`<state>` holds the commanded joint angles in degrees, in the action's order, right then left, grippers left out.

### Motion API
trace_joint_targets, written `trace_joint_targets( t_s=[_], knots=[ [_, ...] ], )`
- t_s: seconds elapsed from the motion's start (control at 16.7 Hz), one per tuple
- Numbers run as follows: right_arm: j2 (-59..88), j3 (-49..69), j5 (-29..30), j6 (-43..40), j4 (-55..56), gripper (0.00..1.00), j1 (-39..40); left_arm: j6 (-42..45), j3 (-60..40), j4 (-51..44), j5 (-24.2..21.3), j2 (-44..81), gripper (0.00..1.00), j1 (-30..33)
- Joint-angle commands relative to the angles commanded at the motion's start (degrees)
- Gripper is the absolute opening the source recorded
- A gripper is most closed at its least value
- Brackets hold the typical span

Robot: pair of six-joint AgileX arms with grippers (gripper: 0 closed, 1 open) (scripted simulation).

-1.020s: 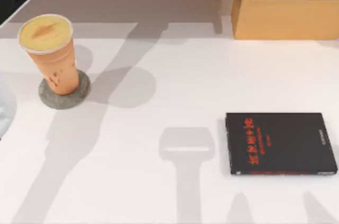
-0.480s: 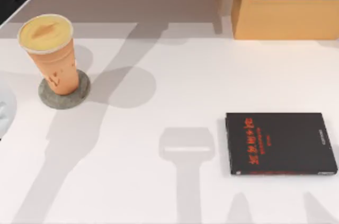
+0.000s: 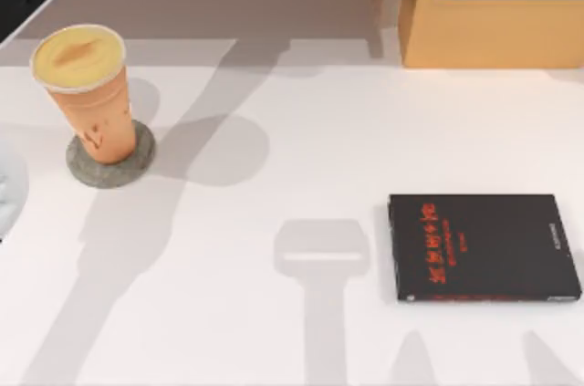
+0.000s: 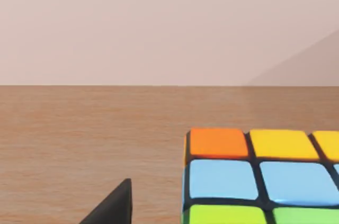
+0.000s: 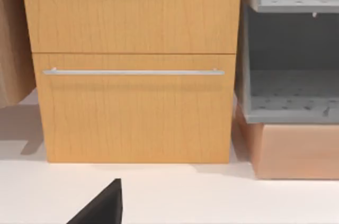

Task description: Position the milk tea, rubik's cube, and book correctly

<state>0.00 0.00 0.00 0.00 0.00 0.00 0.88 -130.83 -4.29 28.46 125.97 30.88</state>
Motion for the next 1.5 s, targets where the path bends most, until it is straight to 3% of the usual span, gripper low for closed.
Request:
trace_joint_targets(
  t_s=[0.36,0.72,1.08,1.26,1.5],
  knots=[
    [0.0,0.0,0.0,0.0,0.0,1.0,0.0,-0.03,1.02,0.44,0.07,-0.83,1.0,0.08],
    [0.0,0.0,0.0,0.0,0.0,1.0,0.0,0.1,12.25,4.46,1.72,-7.69,1.0,1.47],
    [0.0,0.0,0.0,0.0,0.0,1.0,0.0,0.06,13.19,4.66,1.57,-8.46,1.0,1.07],
    [0.0,0.0,0.0,0.0,0.0,1.0,0.0,-0.27,18.36,4.8,-0.29,-13.86,1.0,-1.09],
    [0.0,0.0,0.0,0.0,0.0,1.0,0.0,-0.82,33.53,4.87,-5.1,-29.54,1.0,-6.69]
  ],
)
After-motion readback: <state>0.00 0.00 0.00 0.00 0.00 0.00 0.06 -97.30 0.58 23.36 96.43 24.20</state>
